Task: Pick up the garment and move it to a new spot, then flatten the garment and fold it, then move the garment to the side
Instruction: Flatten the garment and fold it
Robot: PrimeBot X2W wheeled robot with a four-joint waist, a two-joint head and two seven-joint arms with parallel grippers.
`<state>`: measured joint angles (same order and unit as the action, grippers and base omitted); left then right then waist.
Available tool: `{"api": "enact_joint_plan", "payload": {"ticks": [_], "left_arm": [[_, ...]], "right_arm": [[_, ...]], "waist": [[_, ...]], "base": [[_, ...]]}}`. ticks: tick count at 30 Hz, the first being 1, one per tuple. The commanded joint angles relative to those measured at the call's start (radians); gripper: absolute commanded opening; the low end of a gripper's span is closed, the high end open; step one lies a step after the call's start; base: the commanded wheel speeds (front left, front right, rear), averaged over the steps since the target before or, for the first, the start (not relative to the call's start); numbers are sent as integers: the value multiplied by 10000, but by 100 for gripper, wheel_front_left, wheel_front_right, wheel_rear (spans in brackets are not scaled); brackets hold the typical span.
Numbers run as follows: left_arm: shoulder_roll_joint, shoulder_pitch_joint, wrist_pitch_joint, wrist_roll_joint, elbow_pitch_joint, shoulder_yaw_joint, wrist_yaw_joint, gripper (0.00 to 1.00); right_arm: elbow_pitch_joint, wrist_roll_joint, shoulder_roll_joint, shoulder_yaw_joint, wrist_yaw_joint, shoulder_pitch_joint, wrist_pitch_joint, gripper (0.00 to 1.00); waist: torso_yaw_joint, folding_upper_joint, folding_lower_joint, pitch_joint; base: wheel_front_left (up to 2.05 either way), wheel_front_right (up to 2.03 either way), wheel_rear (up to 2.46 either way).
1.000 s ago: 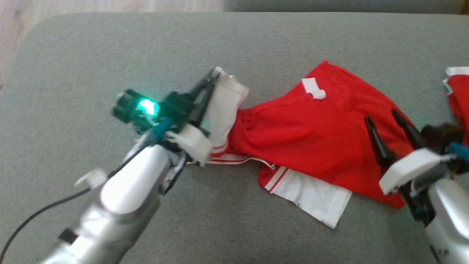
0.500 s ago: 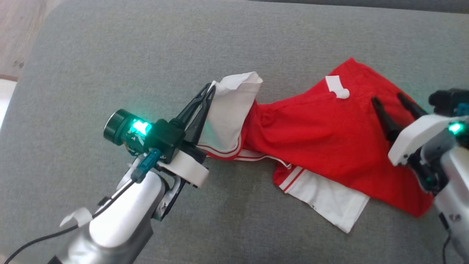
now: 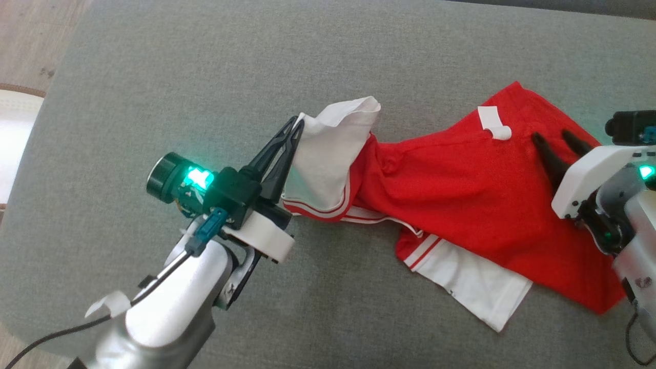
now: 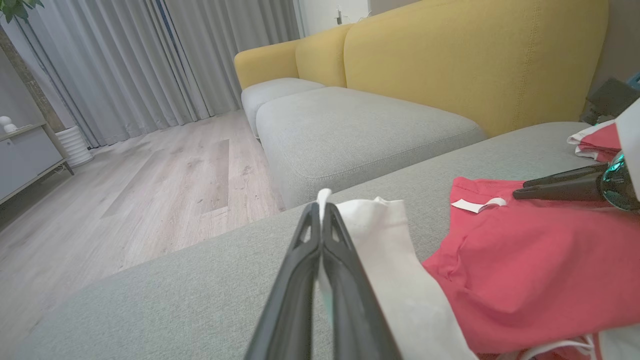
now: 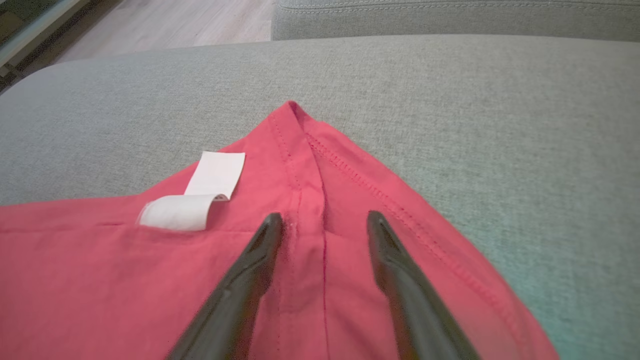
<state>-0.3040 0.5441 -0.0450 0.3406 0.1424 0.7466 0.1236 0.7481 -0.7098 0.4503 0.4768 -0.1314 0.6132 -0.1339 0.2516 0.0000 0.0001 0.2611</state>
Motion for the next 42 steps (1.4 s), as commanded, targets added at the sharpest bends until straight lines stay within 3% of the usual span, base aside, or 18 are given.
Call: {"api": "enact_joint_plan", "payload": {"ticks": [1,3,4,6,16,28,34,42], "left_arm": [[-281,245,-32,-28,-303,-342,76,0],[-283,231,-60,-17,-262,-329,87,0],[-287,223,-74,-9,-239,-323,89,0],[-308,212,-108,9,-185,-321,88,0],[-629,213,-535,3,38,-565,253,0],[-1601,1013,-1449,-148,-448,-1351,188,0],[-2160,1806,-1730,-105,-1025,-1953,-22,0],[-3174,3380,-1669,-853,-1728,-2262,-450,0]], "right_arm": [[-133,-94,196,178,7,262,17,58],[-23,-161,213,278,7,306,72,21],[4,-204,218,328,7,321,124,11],[52,-307,235,432,7,338,207,0],[-165,-1046,578,799,7,425,834,0],[-1652,-1806,1923,235,7,423,1930,0],[-2966,-1340,2832,-820,7,507,2216,0],[-5018,-322,2867,-2742,7,157,1146,0]], "waist": [[24,0,-1,-13],[34,0,-1,-38],[37,0,-1,-52],[37,0,-1,-79],[-140,0,-1,-452],[-822,0,-1,-1506],[-1380,0,-1,-2105],[-1978,0,-1,-2741]], "base": [[0,0,0],[0,0,0],[0,0,0],[0,0,0],[0,0,0],[0,0,0],[0,0,0],[0,0,0]]}}
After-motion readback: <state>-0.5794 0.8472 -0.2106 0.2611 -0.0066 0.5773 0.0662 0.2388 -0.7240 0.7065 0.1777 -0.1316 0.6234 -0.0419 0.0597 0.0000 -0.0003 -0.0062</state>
